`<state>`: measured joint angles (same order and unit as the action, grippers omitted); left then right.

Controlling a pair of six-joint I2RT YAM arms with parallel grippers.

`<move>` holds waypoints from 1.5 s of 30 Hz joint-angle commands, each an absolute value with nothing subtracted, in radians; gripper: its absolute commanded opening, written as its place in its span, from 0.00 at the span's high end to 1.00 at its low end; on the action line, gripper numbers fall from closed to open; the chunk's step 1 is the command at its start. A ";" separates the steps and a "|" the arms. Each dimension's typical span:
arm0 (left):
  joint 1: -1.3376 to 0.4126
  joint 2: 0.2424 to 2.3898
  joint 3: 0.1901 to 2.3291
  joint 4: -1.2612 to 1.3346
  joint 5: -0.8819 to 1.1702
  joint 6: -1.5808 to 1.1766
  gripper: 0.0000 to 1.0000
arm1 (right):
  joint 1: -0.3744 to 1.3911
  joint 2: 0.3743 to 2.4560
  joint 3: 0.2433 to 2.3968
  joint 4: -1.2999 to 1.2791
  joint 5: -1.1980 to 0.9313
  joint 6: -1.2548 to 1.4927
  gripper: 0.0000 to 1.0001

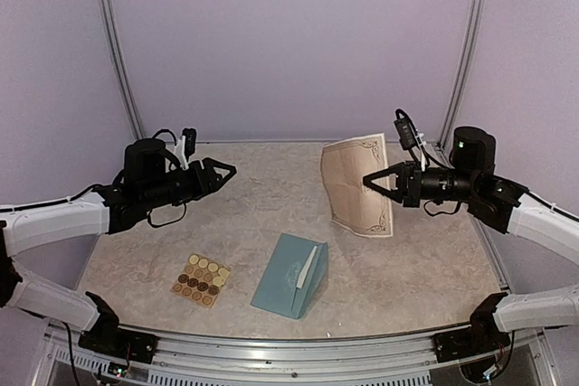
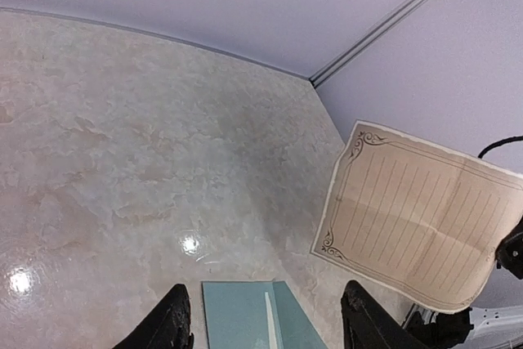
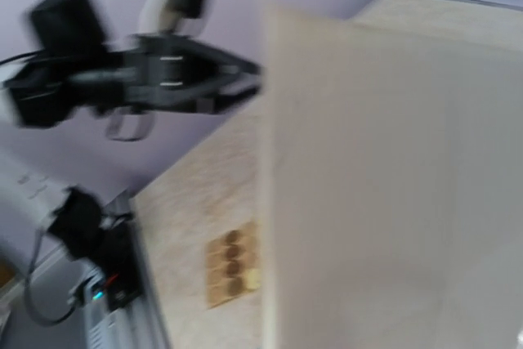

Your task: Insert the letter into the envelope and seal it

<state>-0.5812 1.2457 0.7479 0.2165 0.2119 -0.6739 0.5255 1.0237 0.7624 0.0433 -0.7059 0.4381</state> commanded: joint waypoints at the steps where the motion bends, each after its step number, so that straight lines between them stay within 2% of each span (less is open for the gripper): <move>1: -0.558 1.234 0.722 0.236 0.179 -0.710 0.41 | 0.620 1.065 0.876 0.007 -0.767 0.392 1.00; 7: -0.555 1.266 0.717 0.255 0.173 -0.715 0.40 | 0.737 1.116 0.985 -0.035 -0.835 0.342 1.00; 12: -0.554 1.286 0.702 0.300 0.180 -0.737 0.40 | 0.756 1.093 0.988 0.054 -0.903 0.358 1.00; 16: -0.583 1.293 0.697 0.385 0.278 -0.700 0.39 | 0.756 1.086 0.976 0.096 -0.859 0.375 1.00; 22: -0.748 1.292 0.771 0.438 0.447 -0.552 0.35 | 0.755 1.136 0.957 0.135 -0.749 0.410 1.00; 28: -0.837 1.273 0.774 0.573 0.538 -0.584 0.32 | 0.756 1.166 0.923 0.213 -0.673 0.466 1.00; 45: -0.891 1.319 0.807 0.606 0.494 -0.580 0.30 | 0.757 1.193 0.885 0.356 -0.875 0.541 1.00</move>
<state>-0.8825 1.3006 0.7773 0.5800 0.5144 -0.5964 0.7490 1.1992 0.9012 0.2863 -0.8001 0.5159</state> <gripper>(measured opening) 0.699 0.003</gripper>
